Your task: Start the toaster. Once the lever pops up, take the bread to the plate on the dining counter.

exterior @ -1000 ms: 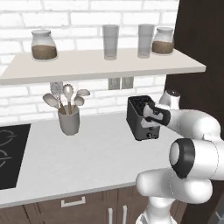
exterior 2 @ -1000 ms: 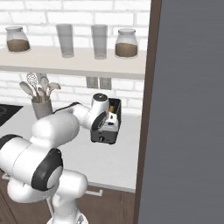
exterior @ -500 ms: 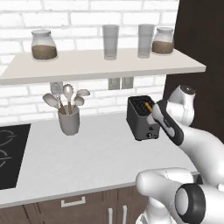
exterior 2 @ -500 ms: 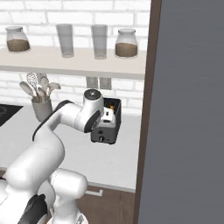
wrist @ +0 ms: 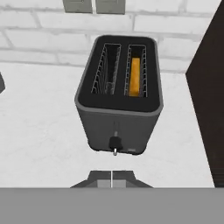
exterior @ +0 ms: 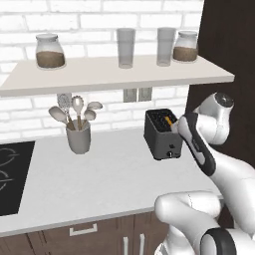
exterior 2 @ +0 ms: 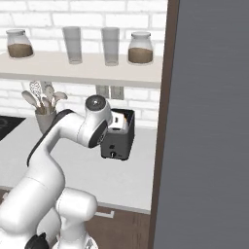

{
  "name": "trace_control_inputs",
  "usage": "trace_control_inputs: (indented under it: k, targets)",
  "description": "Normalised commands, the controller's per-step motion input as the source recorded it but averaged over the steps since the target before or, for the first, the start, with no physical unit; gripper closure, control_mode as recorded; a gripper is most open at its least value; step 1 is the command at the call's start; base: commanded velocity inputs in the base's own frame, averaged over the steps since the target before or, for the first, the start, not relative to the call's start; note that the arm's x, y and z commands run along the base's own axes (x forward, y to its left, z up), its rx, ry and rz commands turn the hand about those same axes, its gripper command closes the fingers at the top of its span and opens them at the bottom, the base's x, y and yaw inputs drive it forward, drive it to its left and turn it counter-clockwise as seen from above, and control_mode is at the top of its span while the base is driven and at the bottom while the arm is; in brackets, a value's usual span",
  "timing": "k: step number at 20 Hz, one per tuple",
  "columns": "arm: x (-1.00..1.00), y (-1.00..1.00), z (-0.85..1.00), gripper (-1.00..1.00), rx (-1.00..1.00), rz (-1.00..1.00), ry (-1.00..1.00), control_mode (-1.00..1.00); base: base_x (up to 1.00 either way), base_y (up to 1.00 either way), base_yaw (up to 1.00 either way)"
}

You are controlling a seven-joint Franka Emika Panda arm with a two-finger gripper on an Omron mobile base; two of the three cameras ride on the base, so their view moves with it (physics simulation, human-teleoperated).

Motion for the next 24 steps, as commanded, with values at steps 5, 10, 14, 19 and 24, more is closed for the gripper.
trace_control_inputs:
  k: [5,10,14,19,24]
  targets:
    - [-0.05,-0.02,0.47,1.0,0.0,-0.1,-0.21,-1.0,0.0,0.0,0.0]
    - [0.04,-0.11,0.06,-1.0,0.0,-0.13,-0.12,-1.0,0.0,0.0,0.0]
    - [0.11,0.0,0.04,-1.0,0.0,-0.12,-0.01,-1.0,0.0,0.0,0.0]
    - [0.11,-0.13,0.0,-1.0,0.02,-0.02,0.0,-1.0,0.0,0.0,0.0]
    - [0.33,-0.02,0.01,-1.0,0.01,0.1,0.02,-1.0,0.0,0.0,0.0]
